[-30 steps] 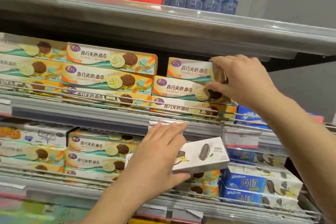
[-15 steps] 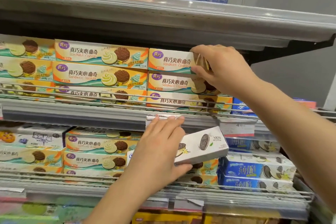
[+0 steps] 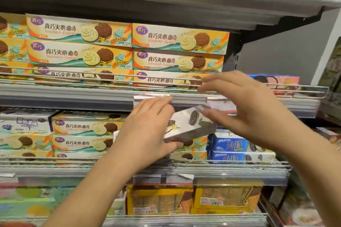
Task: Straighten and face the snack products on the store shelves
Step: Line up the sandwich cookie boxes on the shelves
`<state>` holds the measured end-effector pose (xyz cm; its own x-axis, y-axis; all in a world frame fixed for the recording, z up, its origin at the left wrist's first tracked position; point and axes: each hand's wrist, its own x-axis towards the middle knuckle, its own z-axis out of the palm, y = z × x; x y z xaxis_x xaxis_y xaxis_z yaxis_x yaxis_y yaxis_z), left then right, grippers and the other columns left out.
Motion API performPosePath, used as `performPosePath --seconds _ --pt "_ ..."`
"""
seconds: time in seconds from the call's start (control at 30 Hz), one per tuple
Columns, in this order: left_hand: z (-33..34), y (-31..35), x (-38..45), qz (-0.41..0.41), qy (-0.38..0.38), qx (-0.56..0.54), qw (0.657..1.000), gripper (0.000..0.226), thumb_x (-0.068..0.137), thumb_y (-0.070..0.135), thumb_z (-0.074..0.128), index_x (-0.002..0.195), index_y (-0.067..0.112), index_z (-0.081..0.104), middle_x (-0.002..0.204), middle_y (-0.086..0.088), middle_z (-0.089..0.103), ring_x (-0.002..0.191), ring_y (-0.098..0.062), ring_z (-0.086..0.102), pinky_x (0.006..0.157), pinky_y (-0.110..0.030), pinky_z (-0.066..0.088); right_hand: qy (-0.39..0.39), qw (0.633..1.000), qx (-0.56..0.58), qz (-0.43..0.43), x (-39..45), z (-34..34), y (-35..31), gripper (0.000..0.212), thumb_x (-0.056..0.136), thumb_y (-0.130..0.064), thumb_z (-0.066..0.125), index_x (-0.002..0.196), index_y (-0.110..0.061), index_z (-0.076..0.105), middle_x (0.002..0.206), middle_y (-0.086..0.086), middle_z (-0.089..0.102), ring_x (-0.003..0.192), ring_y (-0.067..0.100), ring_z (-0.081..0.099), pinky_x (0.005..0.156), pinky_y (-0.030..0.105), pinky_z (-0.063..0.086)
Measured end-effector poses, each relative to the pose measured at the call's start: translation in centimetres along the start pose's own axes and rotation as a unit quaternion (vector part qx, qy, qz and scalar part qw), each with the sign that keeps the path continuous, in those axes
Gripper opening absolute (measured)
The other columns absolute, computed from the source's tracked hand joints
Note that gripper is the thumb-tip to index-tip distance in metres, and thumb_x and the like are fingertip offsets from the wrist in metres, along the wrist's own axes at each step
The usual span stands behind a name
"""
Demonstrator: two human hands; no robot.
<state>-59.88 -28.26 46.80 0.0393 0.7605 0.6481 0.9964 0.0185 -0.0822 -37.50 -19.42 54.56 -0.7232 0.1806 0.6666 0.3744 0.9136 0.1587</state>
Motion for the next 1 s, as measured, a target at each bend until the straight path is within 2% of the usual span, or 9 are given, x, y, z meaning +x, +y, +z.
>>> performPosePath --seconds 0.13,0.23,0.33,0.43,0.53,0.6,0.7,0.87,1.0 --pt "0.4 2.5 -0.7 0.023 -0.005 -0.052 0.998 0.068 0.068 0.074 0.064 0.116 0.028 0.055 0.154 0.005 0.046 0.136 -0.02 0.046 0.109 -0.042 0.044 0.011 0.989 0.117 0.095 -7.0 2.8 0.5 0.061 0.087 -0.055 0.068 0.142 -0.035 0.051 0.147 -0.017 0.05 0.136 0.006 0.048 0.107 0.032 0.047" --pt "1.6 5.0 -1.2 0.061 -0.02 -0.08 0.995 0.069 0.068 0.078 0.054 0.12 0.031 0.053 0.152 0.009 0.047 0.134 -0.017 0.048 0.105 -0.04 0.048 0.078 0.947 0.248 0.188 -11.9 4.2 0.3 0.059 0.082 -0.049 0.073 0.137 -0.039 0.055 0.136 -0.022 0.06 0.125 0.005 0.058 0.097 0.018 0.047" --pt "3.2 7.0 -1.3 0.08 -0.029 -0.089 0.992 0.07 0.072 0.08 0.05 0.125 0.034 0.053 0.147 0.01 0.053 0.129 -0.016 0.054 0.102 -0.038 0.05 0.106 0.914 0.302 0.251 -15.8 5.5 0.8 0.056 0.085 -0.033 0.082 0.135 -0.036 0.058 0.133 -0.016 0.063 0.122 0.01 0.061 0.094 0.021 0.05" --pt "4.4 7.3 -1.7 0.025 -0.028 -0.137 0.99 0.066 0.079 0.076 0.049 0.13 0.036 0.053 0.141 0.015 0.056 0.125 -0.013 0.056 0.1 -0.036 0.049 0.151 0.868 0.358 0.311 -18.8 6.1 2.2 0.058 0.08 -0.02 0.079 0.134 -0.03 0.059 0.131 -0.007 0.066 0.119 0.019 0.064 0.093 0.032 0.055" --pt "5.6 7.3 -2.4 -0.065 -0.008 -0.205 0.977 0.059 0.081 0.075 0.057 0.127 0.04 0.05 0.127 0.023 0.059 0.113 -0.004 0.057 0.089 -0.034 0.05 0.195 0.823 0.396 0.357 -21.2 6.0 3.1 0.056 0.079 -0.019 0.077 0.131 -0.029 0.061 0.126 -0.002 0.069 0.109 0.018 0.07 0.086 0.029 0.057" --pt "6.4 8.1 -2.8 -0.146 0.002 -0.292 0.945 0.052 0.076 0.067 0.069 0.119 0.044 0.051 0.116 0.028 0.061 0.098 0.006 0.061 0.078 -0.027 0.052 0.219 0.796 0.416 0.381 -22.3 5.9 3.2 0.054 0.078 -0.014 0.076 0.129 -0.026 0.062 0.122 0.0 0.071 0.096 0.012 0.071 0.074 0.019 0.056" --pt "7.8 10.6 -3.6 -0.255 0.017 -0.43 0.866 0.04 0.074 0.048 0.079 0.106 0.04 0.056 0.096 0.018 0.07 0.08 0.003 0.069 0.059 -0.019 0.056 0.236 0.78 0.414 0.406 -23.3 6.2 3.2 0.054 0.078 -0.009 0.075 0.13 -0.018 0.062 0.119 -0.006 0.073 0.105 0.008 0.07 0.078 0.015 0.055" --pt "10.4 14.4 -4.3 -0.316 0.042 -0.544 0.776 0.032 0.085 0.017 0.077 0.106 0.036 0.062 0.096 0.023 0.073 0.092 0.003 0.071 0.086 -0.03 0.057 0.288 0.737 0.428 0.436 -24.4 6.4 4.2 0.058 0.08 0.0 0.074 0.131 -0.018 0.056 0.115 -0.005 0.075 0.104 0.01 0.072 0.079 0.017 0.057" --pt "11.1 16.3 -3.9 -0.297 0.019 -0.545 0.784 0.044 0.091 0.018 0.071 0.118 0.049 0.055 0.118 0.027 0.066 0.106 0.014 0.062 0.088 -0.009 0.049 0.323 0.731 0.397 0.451 -24.9 6.7 5.8 0.043 0.081 -0.005 0.074 0.121 -0.015 0.062 0.116 -0.005 0.074 0.111 0.01 0.069 0.08 0.015 0.056"
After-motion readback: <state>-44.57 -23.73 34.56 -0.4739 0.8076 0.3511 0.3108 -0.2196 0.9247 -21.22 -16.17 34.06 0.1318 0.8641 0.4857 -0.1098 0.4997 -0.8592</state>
